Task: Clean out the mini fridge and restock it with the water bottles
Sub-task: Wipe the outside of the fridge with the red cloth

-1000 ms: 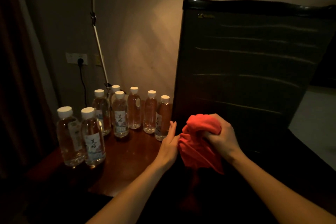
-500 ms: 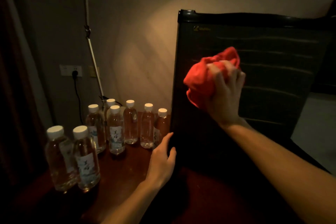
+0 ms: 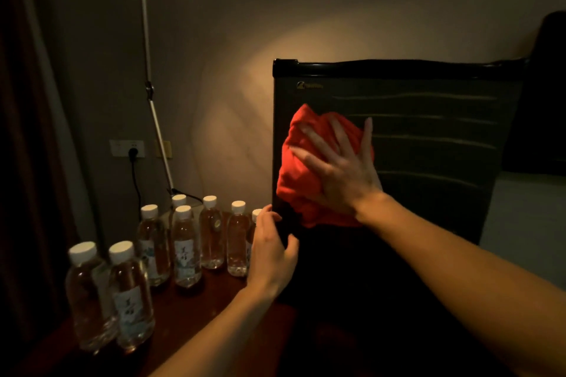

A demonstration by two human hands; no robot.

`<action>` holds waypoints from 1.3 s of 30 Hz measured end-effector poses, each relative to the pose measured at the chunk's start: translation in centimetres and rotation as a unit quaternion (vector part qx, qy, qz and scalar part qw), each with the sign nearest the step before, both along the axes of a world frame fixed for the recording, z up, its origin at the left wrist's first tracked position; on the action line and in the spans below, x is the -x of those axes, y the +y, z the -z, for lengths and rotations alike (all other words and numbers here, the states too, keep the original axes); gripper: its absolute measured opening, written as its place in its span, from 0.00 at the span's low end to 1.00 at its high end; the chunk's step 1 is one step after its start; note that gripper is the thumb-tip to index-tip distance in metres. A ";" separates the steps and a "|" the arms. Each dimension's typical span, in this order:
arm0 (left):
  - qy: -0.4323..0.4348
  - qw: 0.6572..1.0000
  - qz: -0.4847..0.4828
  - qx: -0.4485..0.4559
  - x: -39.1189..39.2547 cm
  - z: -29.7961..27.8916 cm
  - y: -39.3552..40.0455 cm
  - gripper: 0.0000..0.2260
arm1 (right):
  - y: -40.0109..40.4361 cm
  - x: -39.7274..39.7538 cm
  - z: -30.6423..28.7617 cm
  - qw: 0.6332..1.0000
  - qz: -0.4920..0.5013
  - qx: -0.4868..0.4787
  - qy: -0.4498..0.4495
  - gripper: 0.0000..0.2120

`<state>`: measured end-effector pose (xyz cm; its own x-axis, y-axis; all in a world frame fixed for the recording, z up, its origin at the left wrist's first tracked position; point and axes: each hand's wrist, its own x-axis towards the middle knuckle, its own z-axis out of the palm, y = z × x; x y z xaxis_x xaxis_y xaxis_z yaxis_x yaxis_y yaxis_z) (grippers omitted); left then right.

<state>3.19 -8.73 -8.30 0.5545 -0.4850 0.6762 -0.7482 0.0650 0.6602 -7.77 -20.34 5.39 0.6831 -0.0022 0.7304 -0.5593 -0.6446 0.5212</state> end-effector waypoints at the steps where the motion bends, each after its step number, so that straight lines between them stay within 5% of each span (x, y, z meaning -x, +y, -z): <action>1: 0.009 1.000 -0.010 0.000 0.1 -0.5 -0.2 0.15 | 0.2 -0.4 -0.9 1.000 -0.001 -0.006 -0.016 0.36; 9: 0.046 0.998 -0.049 -0.007 -0.3 -1.3 -1.8 0.25 | 1.7 -3.6 -4.8 0.992 -0.055 -0.055 -0.095 0.37; 18: 0.081 0.993 -0.083 0.023 0.4 -0.9 -3.1 0.23 | -1.2 1.3 -1.1 0.998 -0.063 0.018 0.013 0.24; 28: 0.106 0.990 -0.084 0.031 -0.7 -1.5 -3.1 0.15 | -3.4 7.1 -3.9 0.975 0.004 -0.123 -0.183 0.38; 35: 0.111 0.984 -0.135 0.031 0.3 -1.5 -4.0 0.14 | -2.6 4.8 2.4 0.998 -0.049 -0.023 0.024 0.27; 39: 0.118 0.982 -0.149 0.009 1.2 -2.1 -3.9 0.16 | -2.6 4.5 -2.5 0.998 -0.042 -0.040 0.005 0.27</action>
